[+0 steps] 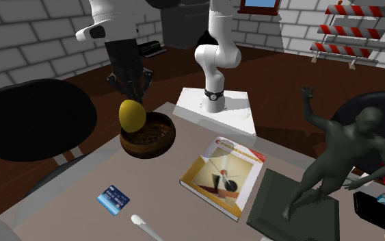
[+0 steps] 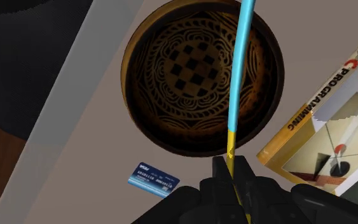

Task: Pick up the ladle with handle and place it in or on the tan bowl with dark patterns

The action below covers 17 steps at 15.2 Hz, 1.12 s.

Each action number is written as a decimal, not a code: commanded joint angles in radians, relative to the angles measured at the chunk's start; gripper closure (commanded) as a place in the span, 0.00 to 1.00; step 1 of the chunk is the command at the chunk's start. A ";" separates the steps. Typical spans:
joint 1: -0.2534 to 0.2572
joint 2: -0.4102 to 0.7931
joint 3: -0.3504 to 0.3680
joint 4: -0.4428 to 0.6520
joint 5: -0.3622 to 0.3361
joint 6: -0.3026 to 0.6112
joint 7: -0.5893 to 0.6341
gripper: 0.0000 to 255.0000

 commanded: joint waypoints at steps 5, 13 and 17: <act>0.000 0.010 0.000 -0.067 0.010 0.074 -0.021 1.00; 0.001 0.038 0.002 -0.142 0.030 0.173 -0.049 1.00; 0.001 0.041 0.002 -0.149 0.033 0.183 -0.052 1.00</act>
